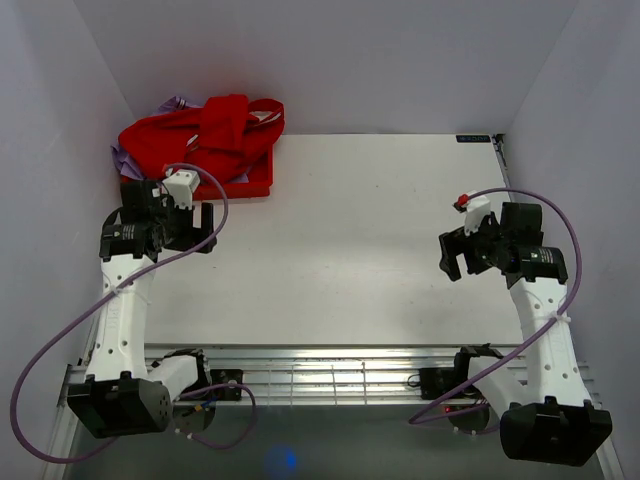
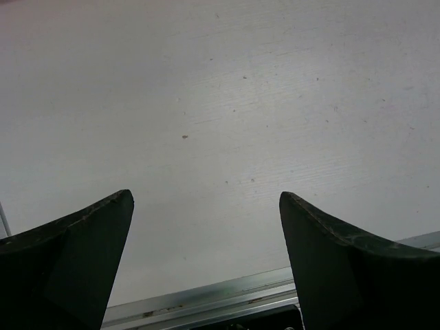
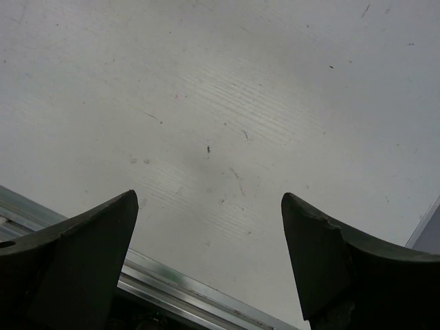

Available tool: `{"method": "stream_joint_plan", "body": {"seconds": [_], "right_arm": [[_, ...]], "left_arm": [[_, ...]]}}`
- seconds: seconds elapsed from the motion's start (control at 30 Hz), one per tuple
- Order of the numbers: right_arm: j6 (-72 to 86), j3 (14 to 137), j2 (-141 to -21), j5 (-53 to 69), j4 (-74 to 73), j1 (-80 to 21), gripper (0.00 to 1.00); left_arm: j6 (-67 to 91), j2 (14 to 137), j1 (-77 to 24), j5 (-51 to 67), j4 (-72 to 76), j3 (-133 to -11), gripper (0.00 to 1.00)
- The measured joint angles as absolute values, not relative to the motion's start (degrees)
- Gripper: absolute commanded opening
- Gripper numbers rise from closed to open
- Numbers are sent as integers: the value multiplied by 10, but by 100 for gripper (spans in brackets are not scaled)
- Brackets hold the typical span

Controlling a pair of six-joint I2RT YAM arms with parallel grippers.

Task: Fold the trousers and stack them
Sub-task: Grab the trousers from the pile

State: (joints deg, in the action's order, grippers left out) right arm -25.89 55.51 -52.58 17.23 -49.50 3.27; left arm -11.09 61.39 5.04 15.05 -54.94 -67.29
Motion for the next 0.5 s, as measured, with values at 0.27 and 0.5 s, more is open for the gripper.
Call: {"method": "stream_joint_plan", "body": {"seconds": [0.27, 0.5], "right_arm": [[-254, 555, -555, 195, -489, 33, 90], [-239, 555, -581, 213, -470, 33, 90]], "left_arm": [[-155, 760, 50, 121, -540, -827, 98], [-174, 1011, 50, 121, -509, -1128, 98]]}}
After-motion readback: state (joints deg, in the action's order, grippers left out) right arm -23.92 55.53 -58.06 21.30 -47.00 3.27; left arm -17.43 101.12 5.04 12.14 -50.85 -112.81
